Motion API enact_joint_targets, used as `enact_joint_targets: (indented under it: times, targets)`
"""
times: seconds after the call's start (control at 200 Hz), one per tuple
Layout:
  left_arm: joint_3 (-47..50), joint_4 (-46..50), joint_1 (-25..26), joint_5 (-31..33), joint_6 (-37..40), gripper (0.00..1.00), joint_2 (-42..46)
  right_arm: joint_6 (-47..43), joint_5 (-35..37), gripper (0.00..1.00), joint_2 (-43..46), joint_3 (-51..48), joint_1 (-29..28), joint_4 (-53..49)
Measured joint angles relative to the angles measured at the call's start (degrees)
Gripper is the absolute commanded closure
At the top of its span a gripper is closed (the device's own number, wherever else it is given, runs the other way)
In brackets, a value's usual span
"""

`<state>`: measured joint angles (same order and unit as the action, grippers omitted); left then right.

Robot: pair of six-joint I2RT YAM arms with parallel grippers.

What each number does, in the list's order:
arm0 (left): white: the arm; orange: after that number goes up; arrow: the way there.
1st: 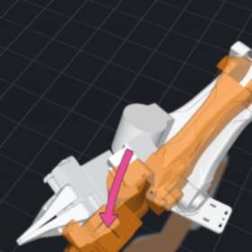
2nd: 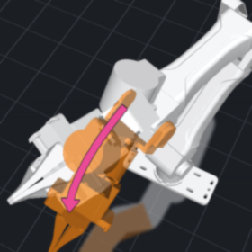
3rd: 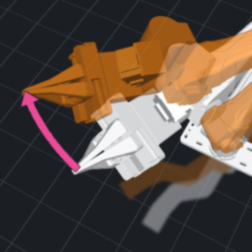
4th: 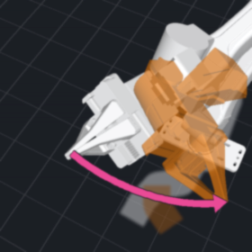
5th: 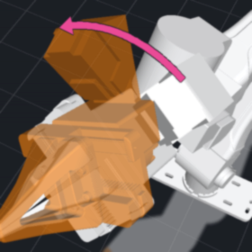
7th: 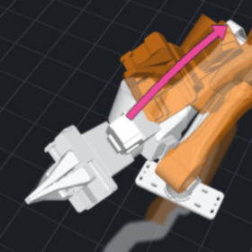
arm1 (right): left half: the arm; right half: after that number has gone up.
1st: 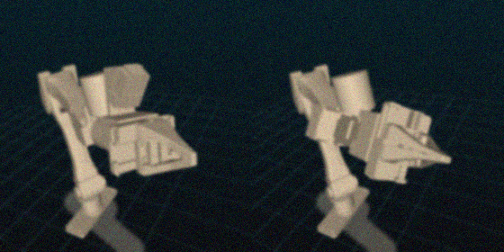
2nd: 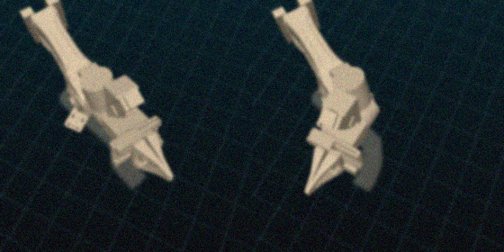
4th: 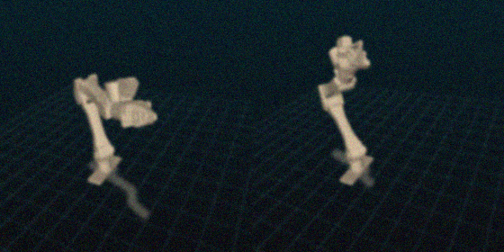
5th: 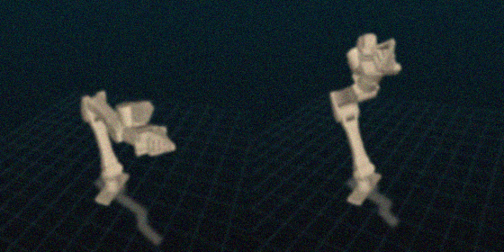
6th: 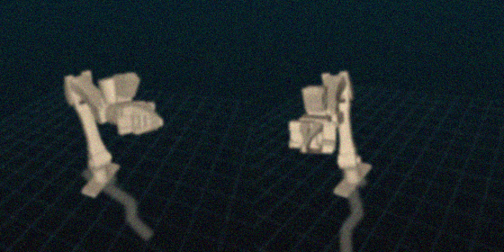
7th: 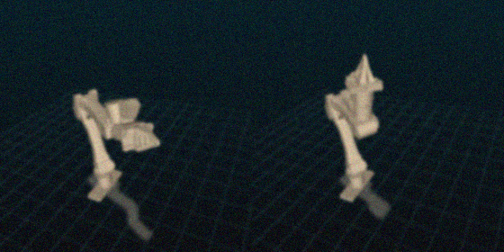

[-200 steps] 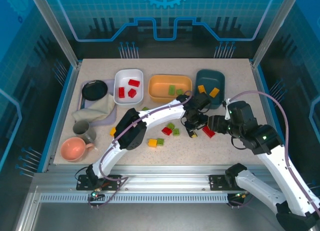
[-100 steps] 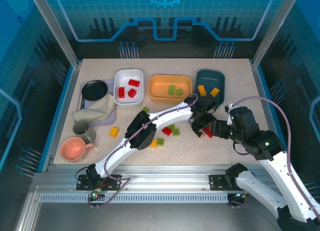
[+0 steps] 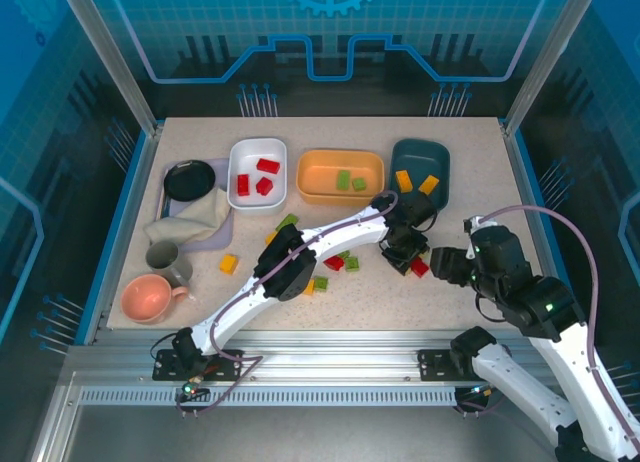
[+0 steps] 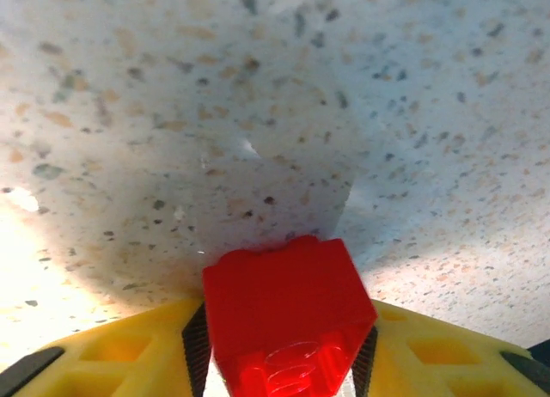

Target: Sort the legos into containers by color

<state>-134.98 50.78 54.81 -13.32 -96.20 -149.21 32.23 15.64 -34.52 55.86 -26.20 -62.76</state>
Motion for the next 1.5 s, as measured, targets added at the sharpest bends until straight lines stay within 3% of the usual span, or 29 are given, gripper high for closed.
enact_joint_targets:
  times: [0.09,0.325,0.49,0.63,0.73,0.85,1.185,1.501]
  targets:
    - [-0.48,-0.02,0.00,0.02,-0.04,0.67,0.00,0.61,0.44,0.34,0.35,0.00,0.00,-0.63]
    - [-0.35,-0.02,0.07,3.04,3.30,0.67,0.83,0.11,0.20,0.34,0.24,0.00,0.00,-0.55]
    - [10.08,0.26,-2.60,8.28,9.73,0.68,11.17,-2.56,-4.20,0.35,-1.62,0.00,0.00,2.93]
    - [22.05,0.09,-9.66,12.81,16.13,0.69,26.82,-4.79,-9.07,0.35,-6.10,0.00,-1.25,8.83]
    - [27.76,-0.02,-16.92,15.32,21.68,0.70,36.59,-6.49,-10.27,0.34,-11.52,0.11,-5.90,14.25]
    - [30.73,0.37,-26.16,16.98,29.24,0.70,42.05,-8.59,-11.04,0.34,-21.14,2.19,-12.09,20.63]
    - [31.56,1.01,-44.04,20.11,45.22,0.71,38.38,-10.75,-16.15,0.34,-47.56,17.29,-14.71,31.12]
    - [16.61,0.39,-46.80,26.43,50.62,0.70,20.81,-10.62,-21.97,0.34,-62.73,29.11,-10.16,31.19]
